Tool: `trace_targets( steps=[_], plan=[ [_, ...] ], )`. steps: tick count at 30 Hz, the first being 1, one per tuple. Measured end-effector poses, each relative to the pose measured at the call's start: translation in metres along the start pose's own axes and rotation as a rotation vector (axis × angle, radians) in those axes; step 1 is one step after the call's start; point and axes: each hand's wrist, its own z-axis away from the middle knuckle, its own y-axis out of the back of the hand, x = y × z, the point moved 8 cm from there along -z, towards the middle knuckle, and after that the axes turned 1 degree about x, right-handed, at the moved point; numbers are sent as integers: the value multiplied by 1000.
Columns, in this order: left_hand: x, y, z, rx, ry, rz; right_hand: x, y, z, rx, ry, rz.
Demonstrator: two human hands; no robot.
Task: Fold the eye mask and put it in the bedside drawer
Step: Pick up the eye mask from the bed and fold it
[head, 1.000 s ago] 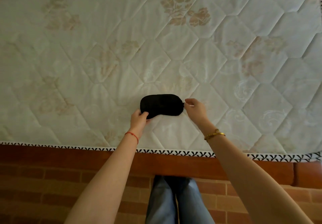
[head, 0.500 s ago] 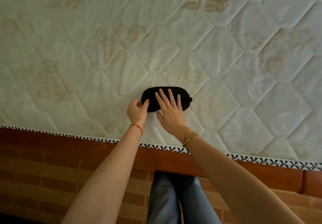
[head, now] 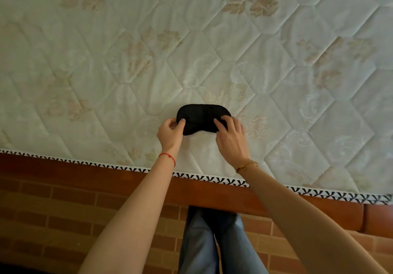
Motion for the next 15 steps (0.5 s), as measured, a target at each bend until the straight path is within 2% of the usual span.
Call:
trace_targets(
  steps=[3,8,10,12,13,15],
  plan=[
    [6,-7,11,-81,-2,77,-7,-1,0,-46,19,-56],
    [20,-34,33,-298,-36,182,-1,-7,-12,-130,-157,-236],
    [26,-47,42,-364,-51,174,9,-6,-16,-164,-290,-493],
    [30,-58,49,-403,-57,174,24,-3,-15,-129,-504,-837],
    [32,-63,52,-411,-75,164,33,-1,-12,-78,-612,-948],
    [38,-69,55,-412,-141,110,48,3,-8,-6,-727,-1014]
  ],
)
